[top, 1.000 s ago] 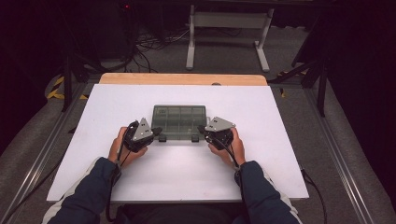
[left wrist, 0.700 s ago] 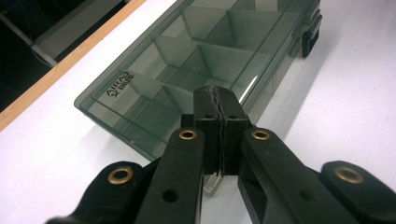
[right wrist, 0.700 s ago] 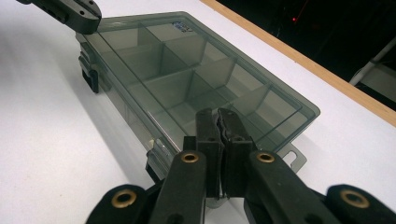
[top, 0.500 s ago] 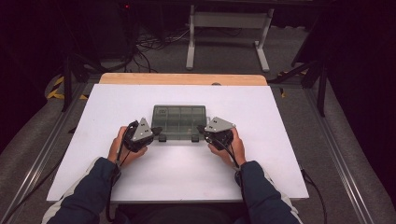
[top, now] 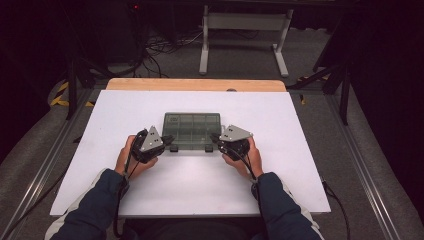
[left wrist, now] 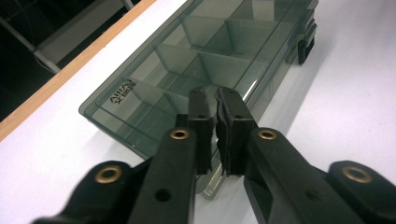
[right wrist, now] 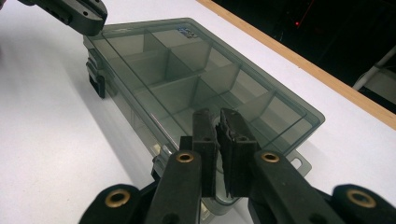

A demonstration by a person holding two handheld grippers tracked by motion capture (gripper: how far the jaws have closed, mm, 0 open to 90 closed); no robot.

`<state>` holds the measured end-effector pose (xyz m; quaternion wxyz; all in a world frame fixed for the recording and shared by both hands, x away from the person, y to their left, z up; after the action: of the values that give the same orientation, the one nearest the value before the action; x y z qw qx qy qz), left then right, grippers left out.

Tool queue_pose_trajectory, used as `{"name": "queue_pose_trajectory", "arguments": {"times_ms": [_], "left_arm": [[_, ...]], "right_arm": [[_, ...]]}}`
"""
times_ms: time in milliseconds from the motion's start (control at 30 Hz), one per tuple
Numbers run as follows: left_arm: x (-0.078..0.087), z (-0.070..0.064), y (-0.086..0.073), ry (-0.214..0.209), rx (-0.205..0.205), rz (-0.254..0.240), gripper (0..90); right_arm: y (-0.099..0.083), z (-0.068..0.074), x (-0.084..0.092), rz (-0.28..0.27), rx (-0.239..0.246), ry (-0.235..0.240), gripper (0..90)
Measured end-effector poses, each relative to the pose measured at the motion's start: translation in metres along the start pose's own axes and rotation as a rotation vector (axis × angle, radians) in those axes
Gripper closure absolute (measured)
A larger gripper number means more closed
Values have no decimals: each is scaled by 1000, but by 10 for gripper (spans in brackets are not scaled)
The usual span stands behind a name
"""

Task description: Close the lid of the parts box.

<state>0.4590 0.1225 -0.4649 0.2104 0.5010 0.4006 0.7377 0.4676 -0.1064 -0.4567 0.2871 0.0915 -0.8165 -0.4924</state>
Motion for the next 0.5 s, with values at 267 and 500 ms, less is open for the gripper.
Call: {"name": "queue_pose_trajectory", "arguments": {"times_ms": [267, 500], "left_arm": [[1, 0, 1, -4, -6, -10, 804], [3, -1, 4, -4, -5, -40, 753]], "right_arm": [[2, 1, 1, -8, 2, 5, 830], [4, 1, 0, -19, -3, -3, 794]]}}
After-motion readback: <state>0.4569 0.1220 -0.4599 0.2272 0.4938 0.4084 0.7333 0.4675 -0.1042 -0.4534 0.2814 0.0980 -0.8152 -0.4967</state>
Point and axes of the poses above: each handheld gripper's, and its own axes: x roughly backward along the jaws, y roughly out of its top, z roughly to its left, the point moved 6 cm from there along -x, roughly forward along the jaws, and after that the axes turned 14 degrees about -y, right-handed, at the moved point
